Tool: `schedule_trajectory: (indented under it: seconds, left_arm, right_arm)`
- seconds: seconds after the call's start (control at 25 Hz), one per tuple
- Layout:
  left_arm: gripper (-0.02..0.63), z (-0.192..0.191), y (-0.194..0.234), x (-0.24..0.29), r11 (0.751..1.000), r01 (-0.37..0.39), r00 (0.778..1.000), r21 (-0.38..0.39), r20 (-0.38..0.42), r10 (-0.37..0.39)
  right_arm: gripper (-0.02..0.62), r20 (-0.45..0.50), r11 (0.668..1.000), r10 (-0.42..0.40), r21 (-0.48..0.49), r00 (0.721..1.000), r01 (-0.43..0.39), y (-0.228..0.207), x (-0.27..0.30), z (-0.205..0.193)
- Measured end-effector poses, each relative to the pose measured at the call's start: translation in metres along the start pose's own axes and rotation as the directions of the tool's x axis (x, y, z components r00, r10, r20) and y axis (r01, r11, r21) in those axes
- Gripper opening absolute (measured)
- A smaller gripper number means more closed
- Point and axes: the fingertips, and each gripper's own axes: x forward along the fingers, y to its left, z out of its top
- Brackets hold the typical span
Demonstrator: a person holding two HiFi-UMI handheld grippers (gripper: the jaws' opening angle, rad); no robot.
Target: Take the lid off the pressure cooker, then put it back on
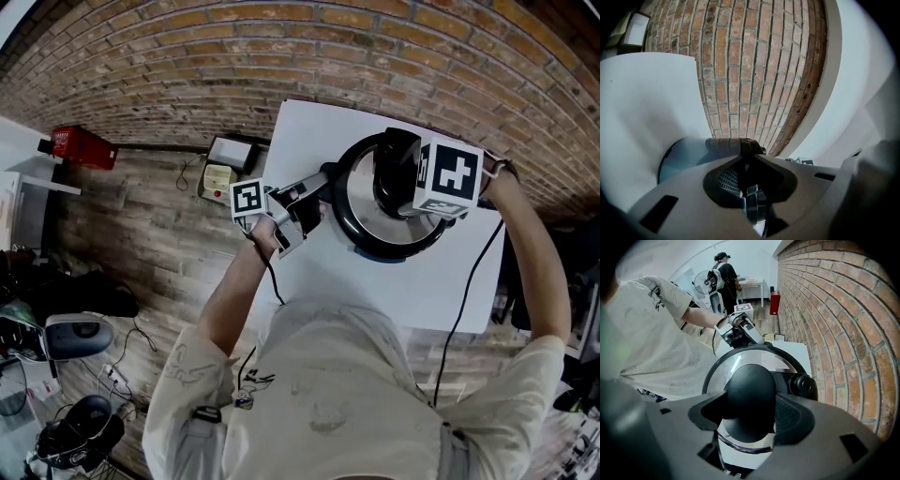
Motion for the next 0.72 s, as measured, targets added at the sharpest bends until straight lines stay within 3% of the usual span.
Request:
schedule_trajectory:
  seconds: [0.2, 0.32, 0.48, 0.6, 0.72]
  left_arm:
    - [0.071, 0.001, 0.001, 0.000, 1.000, -0.006, 1.000, 0.021, 0.001, 0.006]
    - [0.105, 0.003, 0.004, -0.002, 0.997, -0.034, 0.999, 0.064, 0.018, 0.033]
    - [0.154, 0.025, 0.006, -0.015, 0.978, -0.130, 0.986, 0.164, 0.129, 0.109]
    - [0.158, 0.043, 0.002, -0.032, 0.942, -0.227, 0.960, 0.247, 0.217, 0.175]
    - [0.158, 0.052, -0.011, -0.043, 0.892, -0.315, 0.931, 0.324, 0.289, 0.224]
  right_arm:
    - [0.314, 0.038, 1.000, -0.002, -0.001, 0.999, 0.002, 0.001, 0.000, 0.000]
    - [0.399, 0.088, 0.999, 0.031, 0.012, 0.996, -0.033, 0.008, 0.000, 0.001]
    - [0.410, 0.181, 0.999, -0.046, 0.031, 0.982, 0.041, 0.005, -0.010, 0.004]
    - [0.420, 0.354, 0.994, -0.080, 0.104, 0.932, 0.046, 0.004, -0.031, 0.011]
    - [0.420, 0.522, 0.980, -0.166, 0.184, 0.836, 0.079, 0.002, -0.057, 0.011]
